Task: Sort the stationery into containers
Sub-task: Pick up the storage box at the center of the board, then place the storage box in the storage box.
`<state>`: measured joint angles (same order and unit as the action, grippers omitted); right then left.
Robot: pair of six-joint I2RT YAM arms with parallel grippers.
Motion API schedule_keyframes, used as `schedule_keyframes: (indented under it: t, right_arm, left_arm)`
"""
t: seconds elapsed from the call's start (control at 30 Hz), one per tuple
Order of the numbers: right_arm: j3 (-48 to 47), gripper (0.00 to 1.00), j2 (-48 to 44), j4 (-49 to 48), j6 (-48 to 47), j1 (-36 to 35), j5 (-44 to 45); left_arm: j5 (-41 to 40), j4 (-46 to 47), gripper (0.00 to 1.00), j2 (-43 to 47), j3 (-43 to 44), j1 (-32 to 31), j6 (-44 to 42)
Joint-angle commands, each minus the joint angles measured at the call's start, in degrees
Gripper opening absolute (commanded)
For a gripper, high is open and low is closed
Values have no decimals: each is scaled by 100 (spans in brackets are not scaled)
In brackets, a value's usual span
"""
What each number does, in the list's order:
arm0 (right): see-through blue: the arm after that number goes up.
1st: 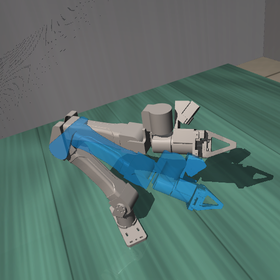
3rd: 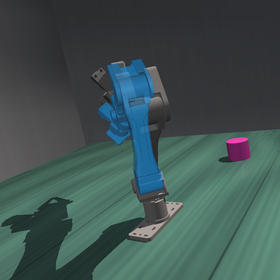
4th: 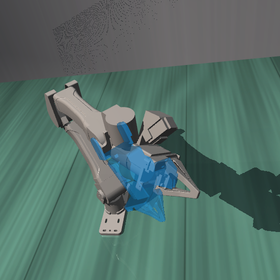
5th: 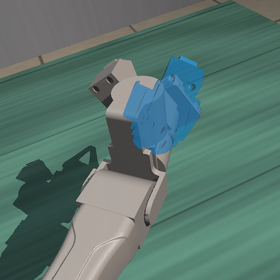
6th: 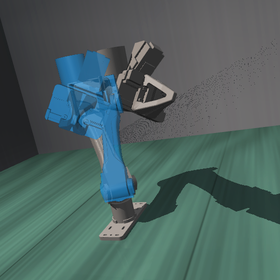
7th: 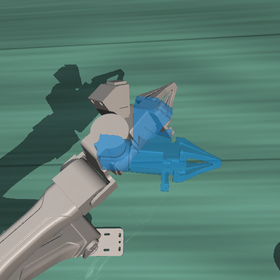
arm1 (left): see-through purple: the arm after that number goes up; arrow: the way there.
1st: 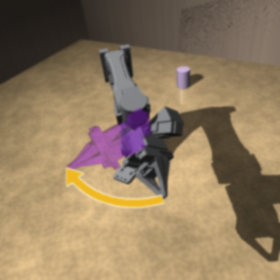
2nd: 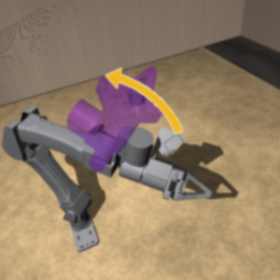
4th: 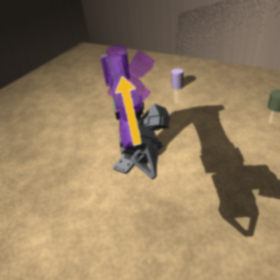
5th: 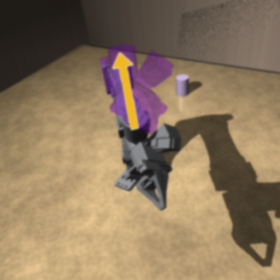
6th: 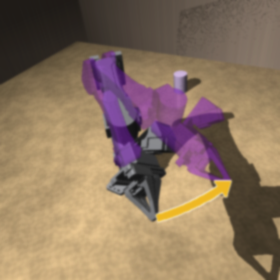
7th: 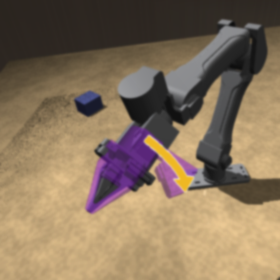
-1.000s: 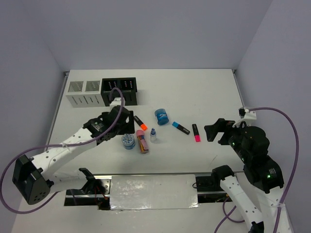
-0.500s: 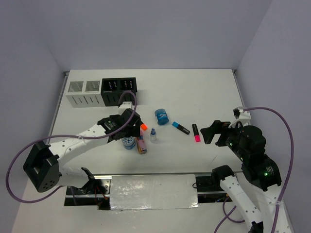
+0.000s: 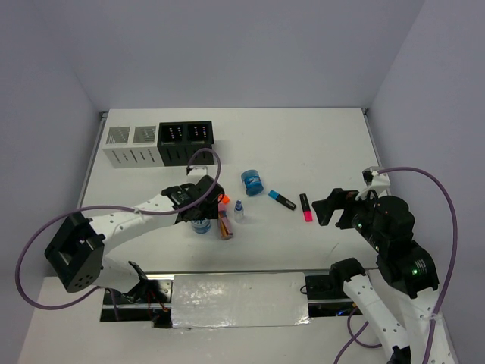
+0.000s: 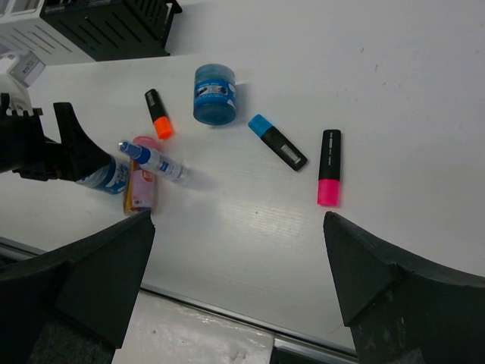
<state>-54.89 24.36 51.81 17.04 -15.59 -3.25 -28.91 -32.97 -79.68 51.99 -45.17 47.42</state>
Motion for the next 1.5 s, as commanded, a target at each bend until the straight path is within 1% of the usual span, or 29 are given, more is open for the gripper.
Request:
schedule_keyframes:
  t: [0.0,0.07,0.17,0.23,0.27,0.3,0.37,0.4,0.43,0.47,0.5,0.53,0.63,0.67,0.7,0.77,0.83,0.87,0.9,0.93,0.97,1.0,1.03,1.07,1.13,1.27,1.3,1.37,1.47]
  right_arm:
    - [-30,100,86,-189,-87,-40,-97]
    - [-13,100,87,-207,-87,-31,-106]
    - [-13,100,104,-206,-87,-31,-124]
    - [-21,100,95,-207,-69,-31,-115]
    - [-21,100,95,-207,-69,-31,-115]
    - [-13,100,95,-215,-78,-31,-124]
    - [-4,100,95,-215,-69,-31,-124]
    - [-4,100,95,-215,-69,-31,-132]
    - [-4,100,87,-215,-60,-31,-132]
    - [5,100,87,-207,-60,-31,-132]
    - [-4,100,78,-207,-51,-31,-124]
    - [-4,100,69,-207,-43,-31,-132]
    - [5,100,43,-259,1,-31,-202]
    - [31,100,25,-303,27,-31,-255]
    - [92,100,8,-355,89,-31,-377]
    - [233,100,16,-566,194,-31,-545]
    - [338,100,34,-776,273,-31,-808]
    - [391,100,42,-856,343,-31,-896]
    - [505,100,43,-1005,379,-31,-1071]
    - [558,100,51,-1076,414,-40,-1142]
    - [654,100,43,-1155,484,-31,-1213]
    - [699,100,34,-1312,520,-31,-1283]
    - [760,100,25,-1384,555,-31,-1414]
    - [848,100,16,-1515,607,-31,-1485]
    - [919,100,16,-1577,608,-40,-1643]
    - [954,100,51,-1551,494,-49,-1592]
    - [963,100,51,-1551,476,-40,-1600]
    - [1015,100,16,-1577,476,-49,-1618]
    - [1086,100,-28,-1613,467,-49,-1662]
  left_arm:
    - [-142,-25,94,31,-136,-27,197]
    - [-89,36,94,75,-259,-27,189]
    - [7,141,89,128,-373,-36,180]
    - [43,194,88,137,-426,-45,180]
    - [78,212,87,137,-435,-45,171]
    - [104,230,82,137,-444,-53,145]
    - [131,282,65,137,-444,-54,119]
    - [148,282,45,146,-418,-54,110]
    - [140,256,34,146,-391,-54,127]
    - [122,169,14,154,-365,-54,145]
    - [61,107,5,189,-286,-54,154]
    - [-18,28,0,224,-216,-54,180]
    - [-545,-568,0,330,319,69,250]
    - [-642,-727,0,356,504,304,172]
    - [-712,-981,0,409,914,307,119]
    - [-661,-1114,0,471,1538,1242,-178]
    - [-494,-1106,0,524,1953,1789,-364]
    - [-406,-1106,0,506,2173,2305,-565]
    - [-336,-1124,0,419,2645,2537,-654]
    - [-265,-1132,0,340,2894,3000,-733]
    - [-195,-1124,0,235,3340,3266,-847]
    - [-64,-1054,0,-27,3536,3504,-892]
    - [277,-958,0,-178,3712,3958,-936]
    - [480,-774,0,-423,3887,4154,-980]
    - [798,-21,0,-670,3950,4488,-1138]
    - [921,116,0,-1549,4800,4972,-1156]
    - [1000,89,0,-1899,4951,5043,-1173]
    - [992,141,0,-2208,5215,5176,-1217]
    - [1089,352,0,-2385,5260,5299,-1270]
